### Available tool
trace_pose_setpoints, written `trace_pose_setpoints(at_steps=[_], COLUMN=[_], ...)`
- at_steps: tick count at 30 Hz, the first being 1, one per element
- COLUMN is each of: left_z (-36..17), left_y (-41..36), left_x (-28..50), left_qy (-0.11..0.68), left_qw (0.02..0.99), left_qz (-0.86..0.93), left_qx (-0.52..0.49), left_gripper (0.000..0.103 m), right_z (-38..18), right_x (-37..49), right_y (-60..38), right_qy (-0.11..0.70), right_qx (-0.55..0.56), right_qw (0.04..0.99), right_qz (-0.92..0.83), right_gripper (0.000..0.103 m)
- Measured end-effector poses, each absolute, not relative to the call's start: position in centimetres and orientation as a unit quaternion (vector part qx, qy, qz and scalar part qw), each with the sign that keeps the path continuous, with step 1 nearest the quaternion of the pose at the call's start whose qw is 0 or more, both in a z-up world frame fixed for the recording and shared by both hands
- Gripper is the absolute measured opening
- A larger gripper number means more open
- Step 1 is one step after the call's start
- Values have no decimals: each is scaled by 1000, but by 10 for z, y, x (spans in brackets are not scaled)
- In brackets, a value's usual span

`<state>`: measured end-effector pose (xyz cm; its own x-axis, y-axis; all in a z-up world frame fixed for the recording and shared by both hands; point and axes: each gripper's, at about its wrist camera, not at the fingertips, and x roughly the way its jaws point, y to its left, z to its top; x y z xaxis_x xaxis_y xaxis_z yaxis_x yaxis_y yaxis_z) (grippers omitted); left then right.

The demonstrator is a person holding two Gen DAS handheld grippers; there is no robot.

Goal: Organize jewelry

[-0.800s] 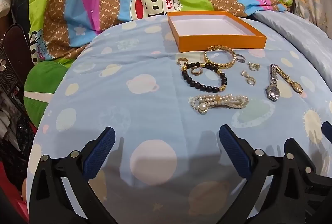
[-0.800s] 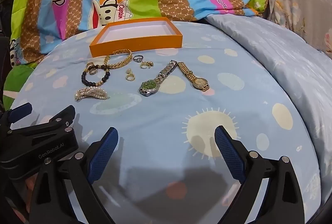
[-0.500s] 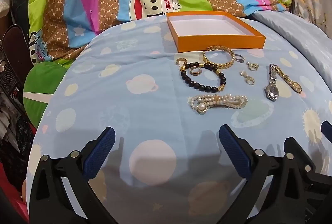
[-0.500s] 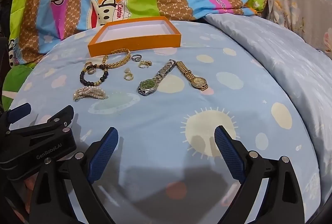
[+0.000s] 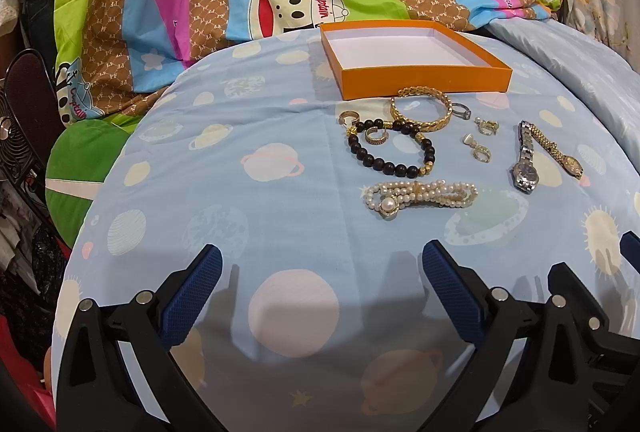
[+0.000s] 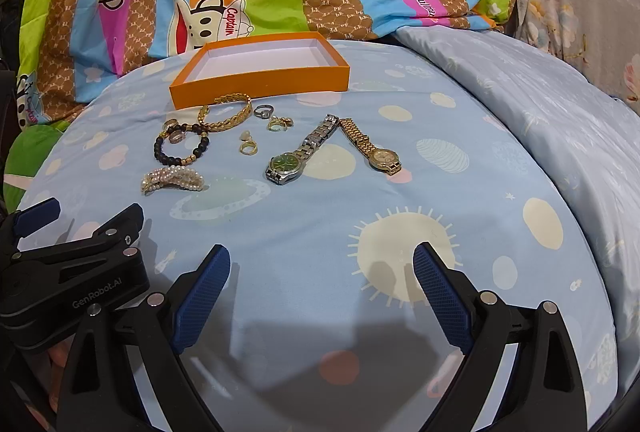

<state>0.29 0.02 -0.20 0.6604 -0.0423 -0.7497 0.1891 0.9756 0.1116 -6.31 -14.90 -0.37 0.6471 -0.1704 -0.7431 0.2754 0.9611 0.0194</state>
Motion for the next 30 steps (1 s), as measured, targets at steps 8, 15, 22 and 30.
trace_pose_setpoints(at_steps=[8, 15, 22, 30], left_z=[-2, -2, -2, -2], left_y=[0, 0, 0, 0], left_x=[3, 3, 3, 3], left_qy=[407, 407, 407, 407], left_qw=[907, 907, 907, 907], left_qz=[-64, -63, -63, -63], left_qx=[91, 91, 91, 91], left_gripper=[98, 97, 97, 97], right_z=[-3, -3, -3, -3], right_x=[-61, -61, -60, -60], right_y=[-150, -151, -151, -151], right_qy=[402, 402, 401, 401], right_qx=[63, 62, 60, 60], right_qw=[905, 905, 905, 905], right_qz=[-125, -125, -127, -127], right_gripper=[92, 92, 91, 91])
